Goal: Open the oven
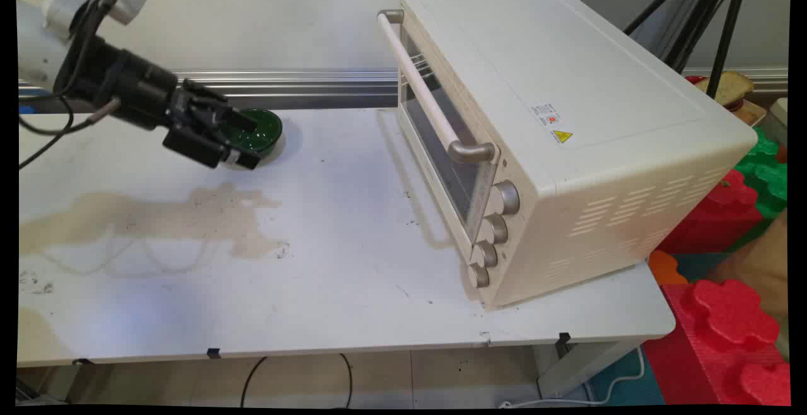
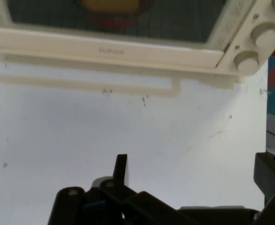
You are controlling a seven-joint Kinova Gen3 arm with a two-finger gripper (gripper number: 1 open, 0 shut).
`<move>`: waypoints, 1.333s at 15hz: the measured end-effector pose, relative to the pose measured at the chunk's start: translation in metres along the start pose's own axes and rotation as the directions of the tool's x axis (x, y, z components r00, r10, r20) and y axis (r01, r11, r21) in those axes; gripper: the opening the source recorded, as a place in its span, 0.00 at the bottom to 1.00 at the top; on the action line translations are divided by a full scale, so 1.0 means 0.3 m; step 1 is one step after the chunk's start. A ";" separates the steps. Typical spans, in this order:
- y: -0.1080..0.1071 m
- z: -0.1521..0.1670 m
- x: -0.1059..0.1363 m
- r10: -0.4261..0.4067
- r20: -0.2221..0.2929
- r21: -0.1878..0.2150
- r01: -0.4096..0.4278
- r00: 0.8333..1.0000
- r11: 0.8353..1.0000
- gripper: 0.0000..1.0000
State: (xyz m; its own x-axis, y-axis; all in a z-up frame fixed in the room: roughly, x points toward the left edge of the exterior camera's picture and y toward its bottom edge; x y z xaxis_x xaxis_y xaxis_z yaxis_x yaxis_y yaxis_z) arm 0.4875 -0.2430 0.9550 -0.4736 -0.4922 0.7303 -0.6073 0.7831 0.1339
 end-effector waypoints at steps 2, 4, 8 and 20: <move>0.002 0.002 0.058 0.002 -0.006 0.006 -0.002 1.000 1.000 1.00; 0.000 0.009 0.118 0.005 -0.016 0.014 -0.005 1.000 1.000 1.00; -0.007 0.043 0.228 0.020 -0.033 0.028 -0.019 0.999 0.999 1.00; -0.020 0.252 0.458 0.045 -0.022 0.023 -0.045 0.999 0.999 1.00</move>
State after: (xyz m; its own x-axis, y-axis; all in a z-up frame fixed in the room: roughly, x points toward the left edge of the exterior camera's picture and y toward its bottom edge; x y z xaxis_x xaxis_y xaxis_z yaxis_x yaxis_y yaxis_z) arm 0.3779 -0.3439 1.0039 -0.4861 -0.4478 0.7505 -0.6000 0.7954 0.0859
